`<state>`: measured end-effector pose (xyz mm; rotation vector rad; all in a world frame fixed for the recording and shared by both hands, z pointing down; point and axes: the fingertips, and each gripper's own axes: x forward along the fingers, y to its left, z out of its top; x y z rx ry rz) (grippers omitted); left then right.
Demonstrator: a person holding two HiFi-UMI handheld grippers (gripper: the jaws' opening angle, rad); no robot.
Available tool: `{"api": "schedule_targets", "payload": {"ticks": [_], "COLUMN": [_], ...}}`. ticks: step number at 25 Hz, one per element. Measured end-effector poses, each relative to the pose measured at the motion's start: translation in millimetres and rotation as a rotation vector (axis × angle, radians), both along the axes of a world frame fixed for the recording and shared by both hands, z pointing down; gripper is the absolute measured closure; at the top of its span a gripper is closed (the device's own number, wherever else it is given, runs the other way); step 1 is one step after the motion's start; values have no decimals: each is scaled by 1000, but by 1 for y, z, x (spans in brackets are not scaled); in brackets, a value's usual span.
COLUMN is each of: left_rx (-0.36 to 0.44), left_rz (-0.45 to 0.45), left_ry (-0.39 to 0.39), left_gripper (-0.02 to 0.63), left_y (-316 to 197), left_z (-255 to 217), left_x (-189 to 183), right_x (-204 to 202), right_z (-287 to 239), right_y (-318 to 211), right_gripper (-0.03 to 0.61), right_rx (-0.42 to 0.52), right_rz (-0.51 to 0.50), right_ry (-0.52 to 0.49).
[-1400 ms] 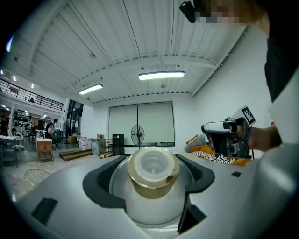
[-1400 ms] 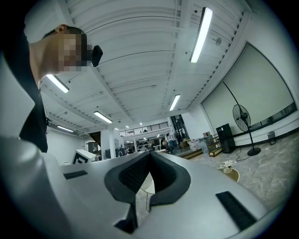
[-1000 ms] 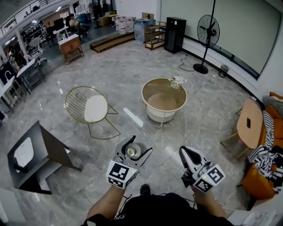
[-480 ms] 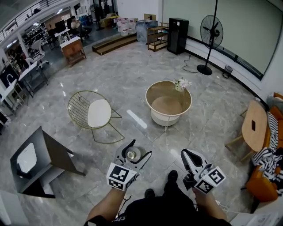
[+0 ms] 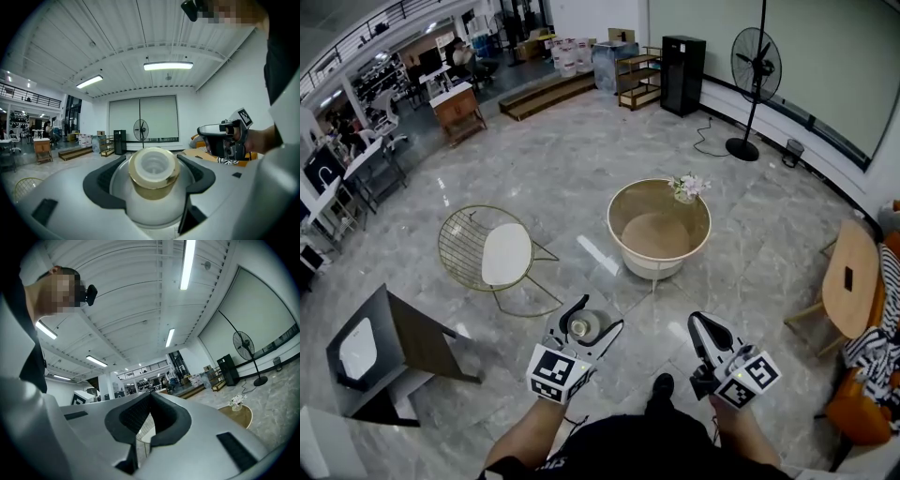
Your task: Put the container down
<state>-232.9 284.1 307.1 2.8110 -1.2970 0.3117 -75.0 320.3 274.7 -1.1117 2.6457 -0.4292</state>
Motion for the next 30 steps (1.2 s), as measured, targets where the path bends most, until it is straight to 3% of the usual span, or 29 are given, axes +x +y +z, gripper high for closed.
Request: {"api": "schedule_targets", "payload": {"ticks": [10,17,23,30], "left_rx": [-21,-35,-42,-33], "left_rz": [14,3,-13,-31], "left_ry": [-6,-10,-20,3], "left_gripper": [267,267,267,267], "left_y": [-122,-173,-197,-229], "left_z": [-5,-4,1,3], "left_x": [117,179,204,210], "right_x": [112,179,210,213], "right_z": [9,20,21,13], "right_y": [-125,-175,-200,-228], "right_gripper": [563,563,563,563], "right_rx": [-34,-53,-56,-44], "right_rz": [-13,-9,-11,-41], "right_ry": [-28,-36,-42,-8]}}
